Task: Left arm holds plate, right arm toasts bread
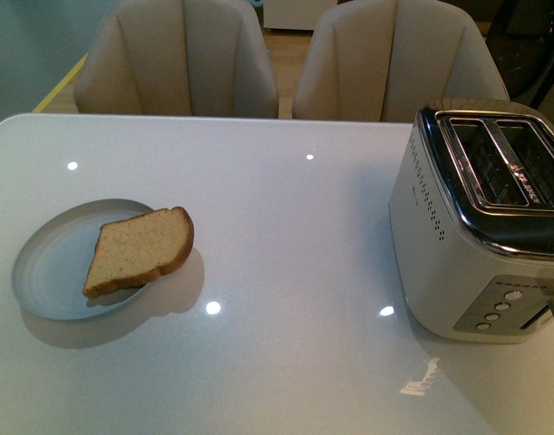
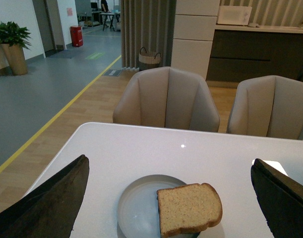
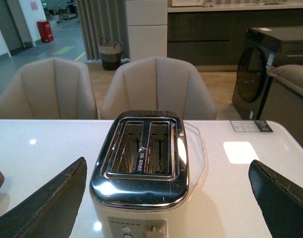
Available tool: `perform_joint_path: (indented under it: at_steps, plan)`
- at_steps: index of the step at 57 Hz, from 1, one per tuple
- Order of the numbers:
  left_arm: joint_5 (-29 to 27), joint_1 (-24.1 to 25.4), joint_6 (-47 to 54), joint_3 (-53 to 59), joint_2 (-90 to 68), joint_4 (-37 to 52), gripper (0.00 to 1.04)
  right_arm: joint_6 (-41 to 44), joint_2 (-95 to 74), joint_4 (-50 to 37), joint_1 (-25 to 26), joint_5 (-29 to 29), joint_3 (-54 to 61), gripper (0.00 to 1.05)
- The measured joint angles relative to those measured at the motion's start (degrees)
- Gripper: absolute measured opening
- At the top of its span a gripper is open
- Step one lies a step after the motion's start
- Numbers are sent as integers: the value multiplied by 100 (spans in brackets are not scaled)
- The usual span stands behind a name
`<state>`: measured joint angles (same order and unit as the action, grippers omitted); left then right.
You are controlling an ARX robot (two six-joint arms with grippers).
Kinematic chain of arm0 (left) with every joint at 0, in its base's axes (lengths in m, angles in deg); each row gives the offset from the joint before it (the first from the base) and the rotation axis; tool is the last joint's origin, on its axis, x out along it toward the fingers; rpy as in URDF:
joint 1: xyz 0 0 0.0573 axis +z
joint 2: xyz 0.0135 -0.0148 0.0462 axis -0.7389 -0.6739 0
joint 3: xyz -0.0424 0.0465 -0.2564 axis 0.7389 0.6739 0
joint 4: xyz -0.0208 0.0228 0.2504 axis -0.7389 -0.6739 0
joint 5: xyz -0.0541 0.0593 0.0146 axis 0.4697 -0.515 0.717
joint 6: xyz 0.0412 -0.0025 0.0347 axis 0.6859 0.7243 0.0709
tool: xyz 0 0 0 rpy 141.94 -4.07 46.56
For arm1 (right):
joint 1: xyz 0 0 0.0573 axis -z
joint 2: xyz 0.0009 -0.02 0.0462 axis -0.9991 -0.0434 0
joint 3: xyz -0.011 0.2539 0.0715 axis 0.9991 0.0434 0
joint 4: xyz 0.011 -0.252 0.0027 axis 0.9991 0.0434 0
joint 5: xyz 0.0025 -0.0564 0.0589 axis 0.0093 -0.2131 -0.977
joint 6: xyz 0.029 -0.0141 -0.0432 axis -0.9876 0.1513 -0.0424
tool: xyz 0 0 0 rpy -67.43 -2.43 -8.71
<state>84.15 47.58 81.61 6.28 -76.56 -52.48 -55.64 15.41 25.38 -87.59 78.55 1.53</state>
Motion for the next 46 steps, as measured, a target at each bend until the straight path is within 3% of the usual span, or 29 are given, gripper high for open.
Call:
perform_joint_path:
  at_steps: [32,35,38,43,46]
  plan:
    - [7,2,0,0,-2,-2,97,0,0,0,0,0,0,96]
    - [706,238,105,-208,-249,-605,97,0,0,0,0,7,0,96]
    - [1878,599,221,-560,-883,-1410,97,0,0,0,0,-13,0,96]
    - [2634,809,225,-671,-1547,-1397,97,0,0,0,0,0,0,96]
    - [2800,844,245,-723,-1952,-1029,97,0,0,0,0,2,0,96]
